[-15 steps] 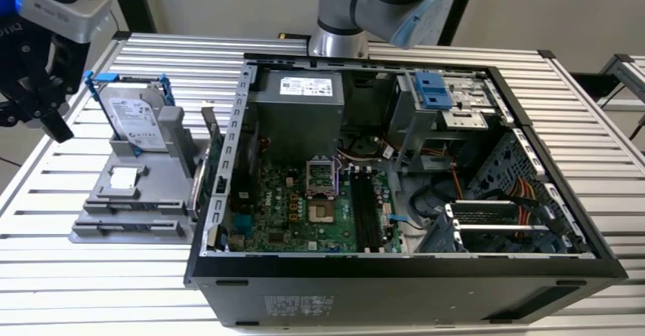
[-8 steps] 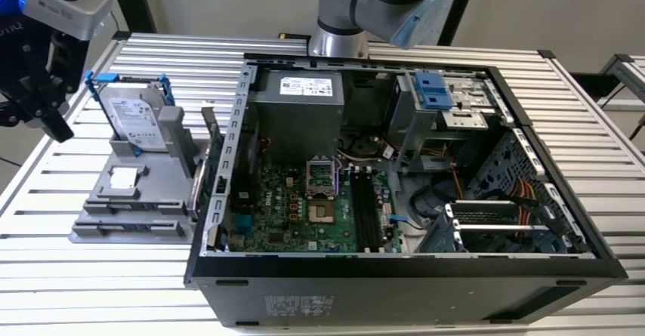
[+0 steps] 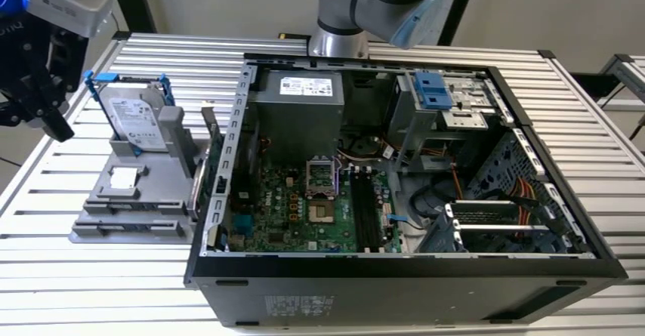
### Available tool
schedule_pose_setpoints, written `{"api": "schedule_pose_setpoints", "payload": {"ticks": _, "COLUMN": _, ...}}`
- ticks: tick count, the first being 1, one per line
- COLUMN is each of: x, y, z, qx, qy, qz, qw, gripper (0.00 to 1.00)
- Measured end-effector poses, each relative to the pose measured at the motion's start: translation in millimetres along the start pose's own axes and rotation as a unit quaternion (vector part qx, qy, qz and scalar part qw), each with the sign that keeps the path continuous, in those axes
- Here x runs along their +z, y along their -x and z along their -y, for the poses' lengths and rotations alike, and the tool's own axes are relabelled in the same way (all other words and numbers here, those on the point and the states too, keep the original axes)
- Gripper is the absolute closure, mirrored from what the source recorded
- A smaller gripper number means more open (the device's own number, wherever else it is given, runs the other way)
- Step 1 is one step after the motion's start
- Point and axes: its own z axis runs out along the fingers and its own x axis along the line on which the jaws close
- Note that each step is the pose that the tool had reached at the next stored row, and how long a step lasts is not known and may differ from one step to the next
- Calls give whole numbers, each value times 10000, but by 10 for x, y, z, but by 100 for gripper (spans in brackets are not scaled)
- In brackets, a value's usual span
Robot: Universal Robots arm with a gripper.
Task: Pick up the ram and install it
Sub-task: 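Pick up the ram and move it above insertion slot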
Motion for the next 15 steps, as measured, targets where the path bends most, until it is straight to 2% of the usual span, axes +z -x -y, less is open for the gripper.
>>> {"api": "schedule_pose_setpoints", "payload": {"ticks": 15, "x": 0, "y": 7, "z": -4, "qx": -387, "qy": -1, "qz": -8, "qw": 9993, "gripper": 100}}
